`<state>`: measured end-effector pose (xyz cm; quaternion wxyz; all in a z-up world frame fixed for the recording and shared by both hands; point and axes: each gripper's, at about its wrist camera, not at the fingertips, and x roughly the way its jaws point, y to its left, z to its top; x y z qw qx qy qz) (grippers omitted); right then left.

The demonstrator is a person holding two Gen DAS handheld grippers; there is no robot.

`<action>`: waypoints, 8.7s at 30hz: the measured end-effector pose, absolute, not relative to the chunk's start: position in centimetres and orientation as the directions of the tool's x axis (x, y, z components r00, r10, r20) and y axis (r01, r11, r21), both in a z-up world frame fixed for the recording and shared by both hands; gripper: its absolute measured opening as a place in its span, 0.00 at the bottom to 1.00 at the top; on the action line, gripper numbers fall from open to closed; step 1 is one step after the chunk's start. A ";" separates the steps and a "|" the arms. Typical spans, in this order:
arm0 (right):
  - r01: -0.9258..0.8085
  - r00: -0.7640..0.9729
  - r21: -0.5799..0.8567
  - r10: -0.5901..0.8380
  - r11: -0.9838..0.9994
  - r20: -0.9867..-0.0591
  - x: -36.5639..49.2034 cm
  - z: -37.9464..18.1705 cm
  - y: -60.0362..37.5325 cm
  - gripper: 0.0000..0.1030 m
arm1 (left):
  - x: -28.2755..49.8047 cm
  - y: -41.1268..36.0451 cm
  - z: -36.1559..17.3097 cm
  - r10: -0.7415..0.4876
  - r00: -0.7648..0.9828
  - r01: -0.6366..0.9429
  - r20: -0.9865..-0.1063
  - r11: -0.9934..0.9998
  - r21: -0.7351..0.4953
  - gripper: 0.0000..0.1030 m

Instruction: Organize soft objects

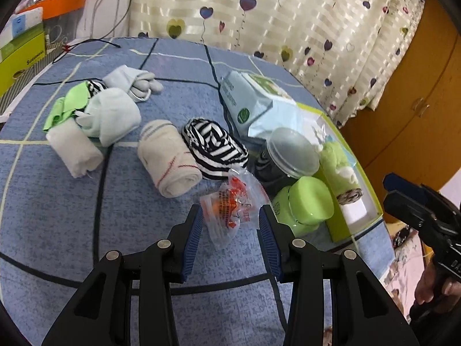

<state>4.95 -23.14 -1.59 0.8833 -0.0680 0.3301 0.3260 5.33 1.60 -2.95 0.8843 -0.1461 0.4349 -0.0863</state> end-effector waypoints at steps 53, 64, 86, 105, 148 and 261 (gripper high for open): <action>-0.693 0.514 0.029 0.521 0.720 -0.681 8.2 -1.5 -14.7 0.42 | 4.0 8.3 -1.7 -0.224 0.706 -0.087 -0.672 0.914 -0.395 0.14; -0.737 0.482 -0.121 0.390 0.665 -0.785 12.1 -2.5 -8.5 0.42 | 3.4 11.5 -2.0 -0.195 0.728 -0.135 -0.657 0.899 -0.416 0.14; -0.880 0.260 -0.186 0.115 0.437 -0.959 19.3 -9.0 -2.3 0.52 | 4.4 13.2 -2.9 -0.200 0.723 -0.157 -0.661 0.884 -0.440 0.14; -0.828 0.371 -0.101 0.404 0.551 -0.836 16.2 -2.9 -6.5 0.12 | 4.9 11.5 -0.6 -0.185 0.751 -0.124 -0.634 0.903 -0.411 0.14; -0.509 0.647 0.087 0.447 0.856 -0.617 16.7 2.6 -30.8 0.12 | 12.2 -7.1 6.5 -0.362 0.717 0.229 -0.595 0.929 -0.290 0.14; -0.576 0.604 0.079 0.489 0.814 -0.629 5.6 1.0 -22.5 0.47 | 5.0 2.4 3.3 -0.282 0.688 0.027 -0.669 0.931 -0.364 0.38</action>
